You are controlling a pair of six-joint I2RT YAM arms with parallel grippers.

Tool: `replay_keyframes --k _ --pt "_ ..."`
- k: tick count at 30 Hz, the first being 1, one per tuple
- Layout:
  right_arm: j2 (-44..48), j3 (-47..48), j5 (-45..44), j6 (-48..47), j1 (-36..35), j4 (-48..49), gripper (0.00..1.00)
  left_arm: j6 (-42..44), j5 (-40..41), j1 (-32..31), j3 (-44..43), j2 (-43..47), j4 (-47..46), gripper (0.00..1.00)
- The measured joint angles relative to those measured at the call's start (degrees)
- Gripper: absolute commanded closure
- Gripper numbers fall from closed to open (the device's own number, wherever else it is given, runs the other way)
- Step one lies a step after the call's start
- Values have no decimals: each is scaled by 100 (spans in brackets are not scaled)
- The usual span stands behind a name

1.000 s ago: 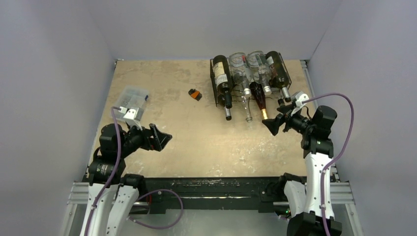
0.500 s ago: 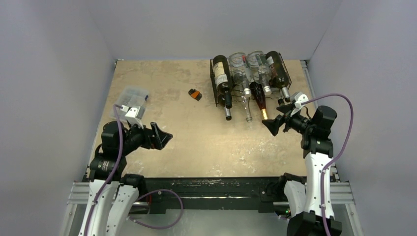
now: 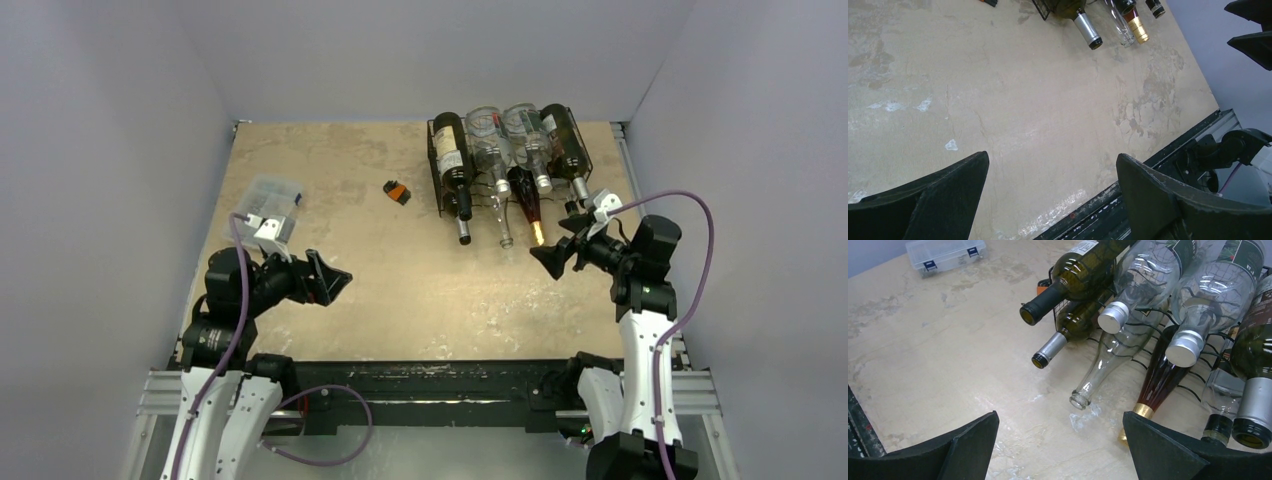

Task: Take the wine bottle off the wine rack
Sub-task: Pick up the wine bottle from the wine rack.

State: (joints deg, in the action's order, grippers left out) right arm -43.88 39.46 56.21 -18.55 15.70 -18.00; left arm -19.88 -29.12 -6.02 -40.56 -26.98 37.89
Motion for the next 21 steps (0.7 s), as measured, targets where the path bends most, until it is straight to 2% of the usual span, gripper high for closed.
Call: replay_keyframes --k 8,12,17,21 --pt "-186 136 -11 -153 0 -345 1 -374 -133 -2 168 -48 -367 2" --pt "-870 946 -114 -199 -4 -848 2 -883 -138 -214 131 -616 -737 2" --pt "-1816 2319 -256 -157 -24 -1178 2 -1307 503 -1394 -612 -1753 -890 2" --pt "-2098 2542 -273 -138 -33 -1220 1 -1803 1285 -2391 -1556 -2935 -1169 2"
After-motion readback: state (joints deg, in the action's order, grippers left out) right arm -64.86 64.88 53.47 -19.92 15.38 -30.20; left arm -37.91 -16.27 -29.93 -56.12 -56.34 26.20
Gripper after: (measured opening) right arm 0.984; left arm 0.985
